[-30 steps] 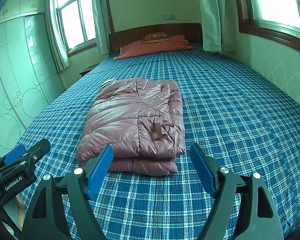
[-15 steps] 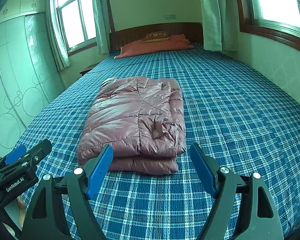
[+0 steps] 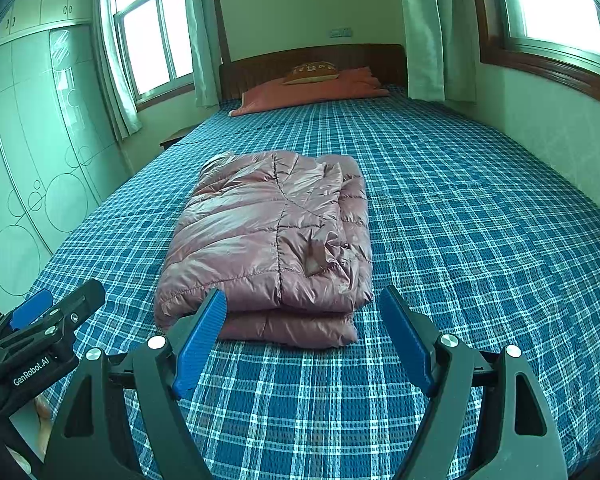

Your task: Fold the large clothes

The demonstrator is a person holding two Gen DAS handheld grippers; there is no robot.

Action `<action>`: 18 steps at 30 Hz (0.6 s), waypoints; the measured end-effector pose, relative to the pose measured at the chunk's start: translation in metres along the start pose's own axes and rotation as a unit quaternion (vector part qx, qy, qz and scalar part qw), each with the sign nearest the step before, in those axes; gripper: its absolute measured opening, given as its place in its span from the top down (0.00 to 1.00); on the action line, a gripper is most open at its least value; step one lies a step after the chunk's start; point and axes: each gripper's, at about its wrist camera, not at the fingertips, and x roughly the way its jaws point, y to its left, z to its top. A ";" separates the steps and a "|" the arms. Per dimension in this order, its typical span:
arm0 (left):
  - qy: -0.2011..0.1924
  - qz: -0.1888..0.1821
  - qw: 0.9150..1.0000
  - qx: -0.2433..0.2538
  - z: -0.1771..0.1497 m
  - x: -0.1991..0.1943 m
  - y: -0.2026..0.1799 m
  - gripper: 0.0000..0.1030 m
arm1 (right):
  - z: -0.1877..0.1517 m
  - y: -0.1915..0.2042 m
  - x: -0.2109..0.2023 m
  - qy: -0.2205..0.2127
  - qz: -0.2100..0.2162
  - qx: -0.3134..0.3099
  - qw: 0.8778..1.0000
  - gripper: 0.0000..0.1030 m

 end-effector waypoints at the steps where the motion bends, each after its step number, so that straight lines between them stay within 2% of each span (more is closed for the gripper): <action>1: 0.000 0.000 1.000 0.000 0.000 0.000 0.000 0.03 | 0.000 0.000 0.000 0.000 0.000 0.000 1.000 0.24; 11: -0.004 0.000 1.000 0.001 0.000 -0.001 0.001 0.03 | -0.002 -0.001 0.001 0.000 0.001 0.001 1.000 0.24; 15: -0.012 0.023 1.000 0.005 0.000 -0.004 0.000 0.02 | -0.002 -0.002 0.001 0.000 0.001 0.001 1.000 0.24; 18: -0.011 0.021 1.000 0.009 0.003 -0.004 0.000 0.02 | -0.003 -0.002 0.001 0.000 0.001 0.000 1.000 0.24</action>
